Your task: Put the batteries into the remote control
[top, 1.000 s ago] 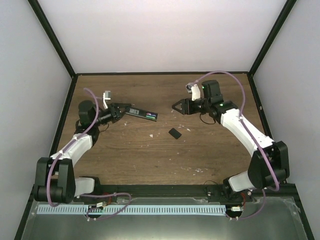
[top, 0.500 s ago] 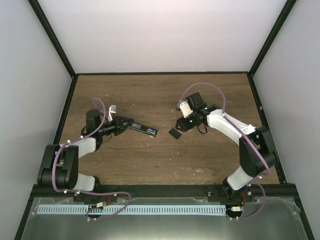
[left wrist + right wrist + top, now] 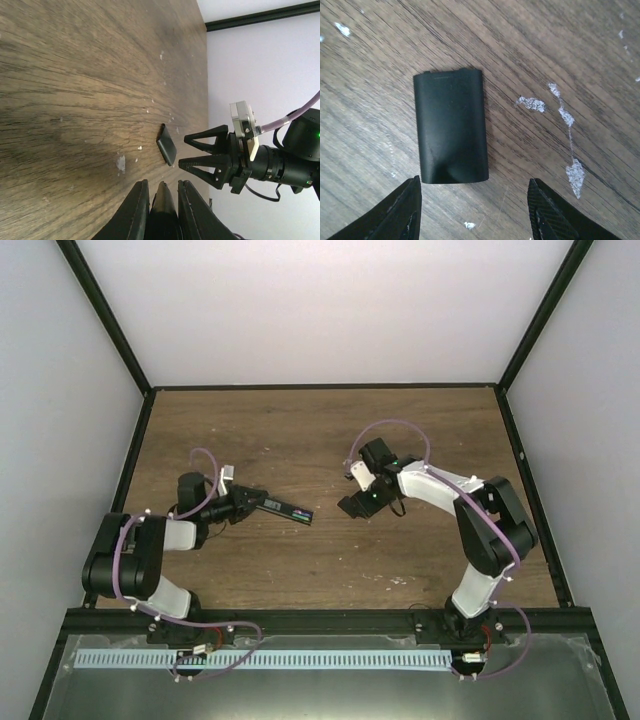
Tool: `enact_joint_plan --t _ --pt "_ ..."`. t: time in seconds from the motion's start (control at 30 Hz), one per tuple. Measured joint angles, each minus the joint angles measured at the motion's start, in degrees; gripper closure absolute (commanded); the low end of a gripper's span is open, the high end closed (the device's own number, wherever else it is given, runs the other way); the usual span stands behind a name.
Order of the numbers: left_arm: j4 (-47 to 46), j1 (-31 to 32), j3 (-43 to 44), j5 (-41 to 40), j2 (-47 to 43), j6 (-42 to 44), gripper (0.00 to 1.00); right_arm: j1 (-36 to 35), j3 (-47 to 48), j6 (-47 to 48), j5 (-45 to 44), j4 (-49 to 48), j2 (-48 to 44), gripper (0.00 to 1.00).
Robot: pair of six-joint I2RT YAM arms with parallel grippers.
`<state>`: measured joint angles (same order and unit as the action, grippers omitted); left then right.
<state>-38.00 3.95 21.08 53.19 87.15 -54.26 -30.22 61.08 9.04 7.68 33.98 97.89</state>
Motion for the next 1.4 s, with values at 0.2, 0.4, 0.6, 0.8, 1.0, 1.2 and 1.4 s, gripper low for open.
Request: enact_joint_plan --t 0.2,0.4,0.6,0.8,1.0,1.2,1.4 --pt "-0.11 0.00 -0.52 -2.08 0.00 0.20 1.00 -0.13 -0.13 0.81 -0.37 -0.22 1.81 0.50" --pt "-0.37 0.00 -0.52 -2.67 0.98 0.55 1.00 -0.83 -0.83 1.03 -0.22 -1.09 1.90 0.50" --pt "-1.88 0.04 -0.55 -2.56 4.00 0.72 1.00 -1.11 -1.18 1.25 -0.26 -1.64 3.21 0.52" --pt "-2.21 0.46 -0.55 -2.49 5.81 2.10 1.00 -1.11 -1.16 1.88 -0.46 -2.62 3.54 0.60" --pt "0.76 0.55 0.70 -1.40 6.12 5.53 1.00 -1.11 -1.16 2.36 -0.79 -3.45 3.74 0.62" --pt "4.81 0.55 2.51 -0.28 6.12 9.64 1.00 -1.40 -1.16 2.71 -1.36 -3.91 3.85 0.51" --pt "6.14 0.55 2.60 0.46 6.12 10.56 1.00 -1.49 -1.01 2.97 -2.27 -4.46 4.13 0.48"
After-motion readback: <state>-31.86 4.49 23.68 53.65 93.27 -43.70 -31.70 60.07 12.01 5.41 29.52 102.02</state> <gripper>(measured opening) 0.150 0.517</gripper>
